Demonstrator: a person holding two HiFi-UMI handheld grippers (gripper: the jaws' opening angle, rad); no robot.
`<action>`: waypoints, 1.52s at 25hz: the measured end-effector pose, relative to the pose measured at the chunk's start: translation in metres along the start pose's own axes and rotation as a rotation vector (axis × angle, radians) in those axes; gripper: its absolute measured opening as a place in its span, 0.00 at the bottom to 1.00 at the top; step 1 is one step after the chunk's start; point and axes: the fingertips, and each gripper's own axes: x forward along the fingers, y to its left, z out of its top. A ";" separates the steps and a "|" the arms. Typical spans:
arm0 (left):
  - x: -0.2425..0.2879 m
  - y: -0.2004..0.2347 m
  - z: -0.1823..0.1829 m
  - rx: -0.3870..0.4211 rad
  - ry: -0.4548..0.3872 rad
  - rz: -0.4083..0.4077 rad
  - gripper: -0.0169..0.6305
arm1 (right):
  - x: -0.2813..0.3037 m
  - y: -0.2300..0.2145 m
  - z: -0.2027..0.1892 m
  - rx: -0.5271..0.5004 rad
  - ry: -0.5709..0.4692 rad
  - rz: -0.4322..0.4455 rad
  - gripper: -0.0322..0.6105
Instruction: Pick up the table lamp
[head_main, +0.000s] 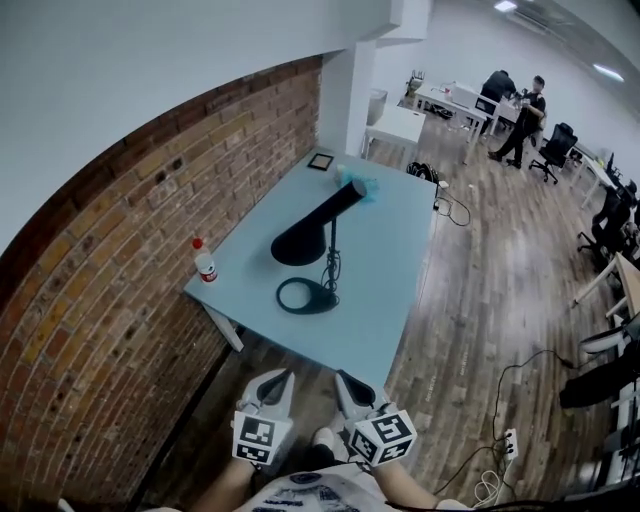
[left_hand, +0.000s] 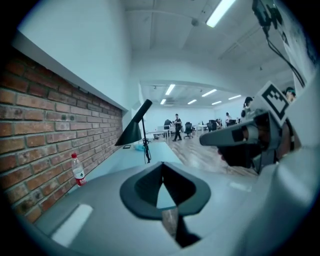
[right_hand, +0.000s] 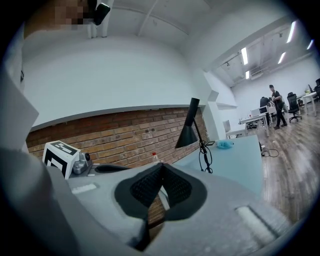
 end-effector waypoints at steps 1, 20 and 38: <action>0.016 0.004 0.004 0.000 0.005 -0.005 0.01 | 0.010 -0.013 0.004 0.003 0.001 -0.002 0.05; 0.172 0.053 0.004 -0.025 0.091 -0.079 0.01 | 0.123 -0.126 0.039 0.044 0.015 -0.005 0.05; 0.268 0.068 -0.033 -0.059 0.140 -0.343 0.02 | 0.212 -0.182 0.069 0.011 -0.029 -0.101 0.05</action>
